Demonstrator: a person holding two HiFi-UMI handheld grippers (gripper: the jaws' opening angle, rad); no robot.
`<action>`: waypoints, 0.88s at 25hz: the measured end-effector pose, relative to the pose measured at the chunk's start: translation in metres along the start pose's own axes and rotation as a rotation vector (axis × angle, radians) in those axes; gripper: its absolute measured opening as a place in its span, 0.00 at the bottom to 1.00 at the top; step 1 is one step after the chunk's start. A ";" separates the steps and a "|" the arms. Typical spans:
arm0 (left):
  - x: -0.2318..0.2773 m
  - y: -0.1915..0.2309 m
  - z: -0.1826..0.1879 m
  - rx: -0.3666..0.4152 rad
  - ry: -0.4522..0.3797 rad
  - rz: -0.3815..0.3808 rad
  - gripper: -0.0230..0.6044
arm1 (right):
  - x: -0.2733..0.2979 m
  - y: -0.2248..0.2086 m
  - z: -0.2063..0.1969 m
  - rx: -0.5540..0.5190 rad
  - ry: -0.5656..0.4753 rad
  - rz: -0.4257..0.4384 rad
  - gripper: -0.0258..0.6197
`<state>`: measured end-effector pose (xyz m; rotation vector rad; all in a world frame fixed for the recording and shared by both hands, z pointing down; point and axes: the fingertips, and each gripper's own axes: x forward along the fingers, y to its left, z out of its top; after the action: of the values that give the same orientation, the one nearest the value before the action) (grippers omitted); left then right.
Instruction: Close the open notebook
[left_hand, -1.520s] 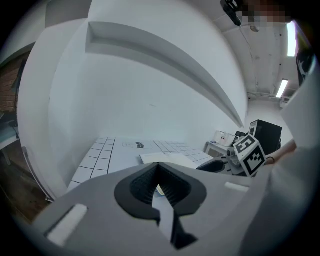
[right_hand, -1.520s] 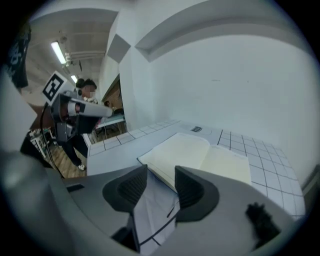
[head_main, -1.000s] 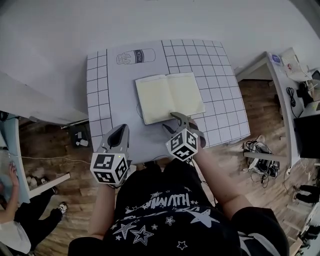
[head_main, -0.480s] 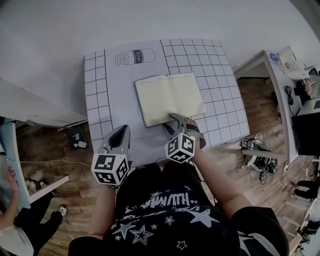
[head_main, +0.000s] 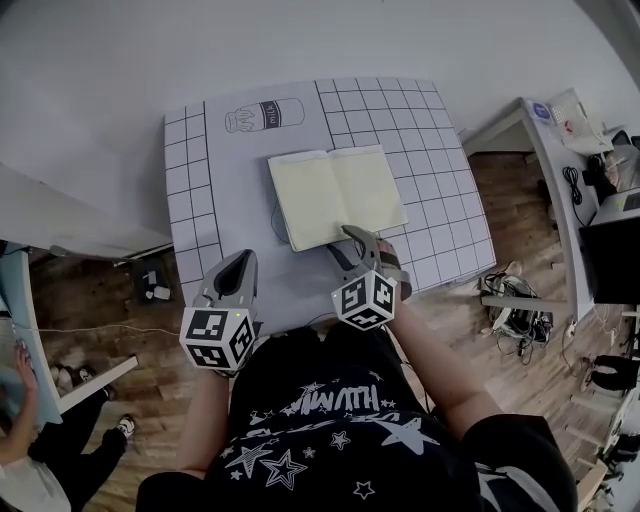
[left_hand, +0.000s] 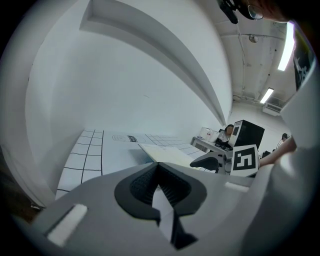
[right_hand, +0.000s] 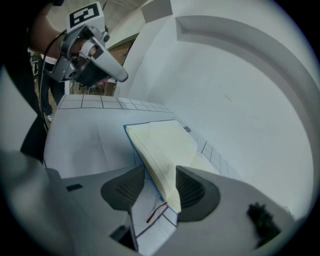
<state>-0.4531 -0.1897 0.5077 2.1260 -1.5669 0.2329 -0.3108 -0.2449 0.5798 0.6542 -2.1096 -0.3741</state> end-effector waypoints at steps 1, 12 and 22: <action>0.000 -0.001 0.000 0.002 -0.001 -0.004 0.05 | -0.002 -0.002 0.000 0.016 -0.008 -0.011 0.36; -0.003 -0.009 0.000 0.028 -0.002 -0.029 0.05 | -0.014 -0.005 0.005 0.093 -0.069 -0.022 0.09; -0.008 -0.007 -0.002 0.029 -0.003 -0.026 0.05 | -0.027 -0.025 -0.003 0.269 -0.105 -0.064 0.07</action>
<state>-0.4484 -0.1806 0.5039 2.1683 -1.5452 0.2452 -0.2876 -0.2501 0.5512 0.8756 -2.2654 -0.1623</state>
